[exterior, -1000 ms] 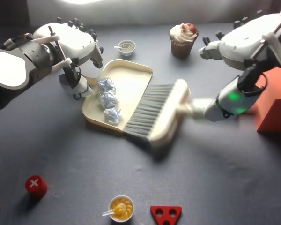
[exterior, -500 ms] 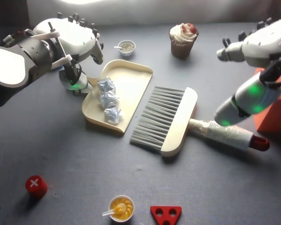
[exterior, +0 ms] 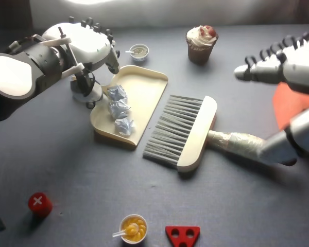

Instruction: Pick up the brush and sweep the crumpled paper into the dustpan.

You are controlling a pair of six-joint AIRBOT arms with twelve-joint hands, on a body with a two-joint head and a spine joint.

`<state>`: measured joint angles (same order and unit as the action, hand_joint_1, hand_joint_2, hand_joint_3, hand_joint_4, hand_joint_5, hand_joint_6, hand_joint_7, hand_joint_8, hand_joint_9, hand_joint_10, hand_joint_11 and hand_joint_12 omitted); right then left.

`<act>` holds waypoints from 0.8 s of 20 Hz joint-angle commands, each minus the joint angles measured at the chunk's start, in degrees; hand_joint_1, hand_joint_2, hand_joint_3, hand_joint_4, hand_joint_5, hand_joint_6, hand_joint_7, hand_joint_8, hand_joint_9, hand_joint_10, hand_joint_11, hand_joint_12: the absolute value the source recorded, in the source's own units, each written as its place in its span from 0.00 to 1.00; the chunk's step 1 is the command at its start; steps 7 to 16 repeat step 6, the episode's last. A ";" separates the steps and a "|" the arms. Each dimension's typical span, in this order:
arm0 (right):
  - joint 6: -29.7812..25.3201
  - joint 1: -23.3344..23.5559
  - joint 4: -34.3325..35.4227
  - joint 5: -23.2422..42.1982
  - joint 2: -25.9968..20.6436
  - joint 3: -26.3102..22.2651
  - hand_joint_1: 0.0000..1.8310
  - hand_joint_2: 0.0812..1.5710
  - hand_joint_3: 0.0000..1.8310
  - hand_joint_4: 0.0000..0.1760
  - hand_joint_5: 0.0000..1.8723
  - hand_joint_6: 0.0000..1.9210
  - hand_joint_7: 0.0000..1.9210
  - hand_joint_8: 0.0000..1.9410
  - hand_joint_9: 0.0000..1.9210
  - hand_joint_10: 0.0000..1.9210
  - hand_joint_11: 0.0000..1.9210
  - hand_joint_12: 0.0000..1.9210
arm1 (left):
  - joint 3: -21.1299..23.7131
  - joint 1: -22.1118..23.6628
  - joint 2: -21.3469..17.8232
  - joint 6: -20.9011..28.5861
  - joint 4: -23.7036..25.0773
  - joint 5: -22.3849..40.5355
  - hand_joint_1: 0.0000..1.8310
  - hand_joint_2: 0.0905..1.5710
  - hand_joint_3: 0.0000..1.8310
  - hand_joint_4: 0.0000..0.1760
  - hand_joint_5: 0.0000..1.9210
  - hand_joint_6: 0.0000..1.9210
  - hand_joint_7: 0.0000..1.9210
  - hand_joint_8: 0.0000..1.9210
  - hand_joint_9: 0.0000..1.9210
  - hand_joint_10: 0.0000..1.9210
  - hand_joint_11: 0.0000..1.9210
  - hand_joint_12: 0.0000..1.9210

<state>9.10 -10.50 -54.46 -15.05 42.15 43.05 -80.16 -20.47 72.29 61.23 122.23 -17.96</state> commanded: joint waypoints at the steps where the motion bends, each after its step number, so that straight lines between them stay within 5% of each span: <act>1: -0.14 -0.81 -1.24 10.90 -1.60 0.21 0.21 0.49 0.00 0.00 0.02 0.00 0.08 0.00 0.11 0.00 0.12 0.00 | -0.12 0.48 -0.84 -0.15 2.17 -4.46 0.52 0.64 0.00 0.32 0.37 0.00 0.13 0.00 0.11 0.00 0.05 0.11; 6: 0.17 -8.27 1.21 34.14 -6.66 2.51 0.22 0.51 0.00 0.00 0.02 0.00 0.06 0.00 0.08 0.00 0.12 0.00 | 0.12 0.58 -1.10 -0.14 2.17 -4.42 0.52 0.63 0.00 0.34 0.38 0.00 0.14 0.00 0.11 0.00 0.06 0.11; 16: 0.17 -8.27 1.21 34.14 -6.66 2.51 0.22 0.51 0.00 0.00 0.02 0.00 0.06 0.00 0.08 0.00 0.12 0.00 | 0.12 0.58 -1.10 -0.14 2.17 -4.42 0.52 0.63 0.00 0.34 0.38 0.00 0.14 0.00 0.11 0.00 0.06 0.11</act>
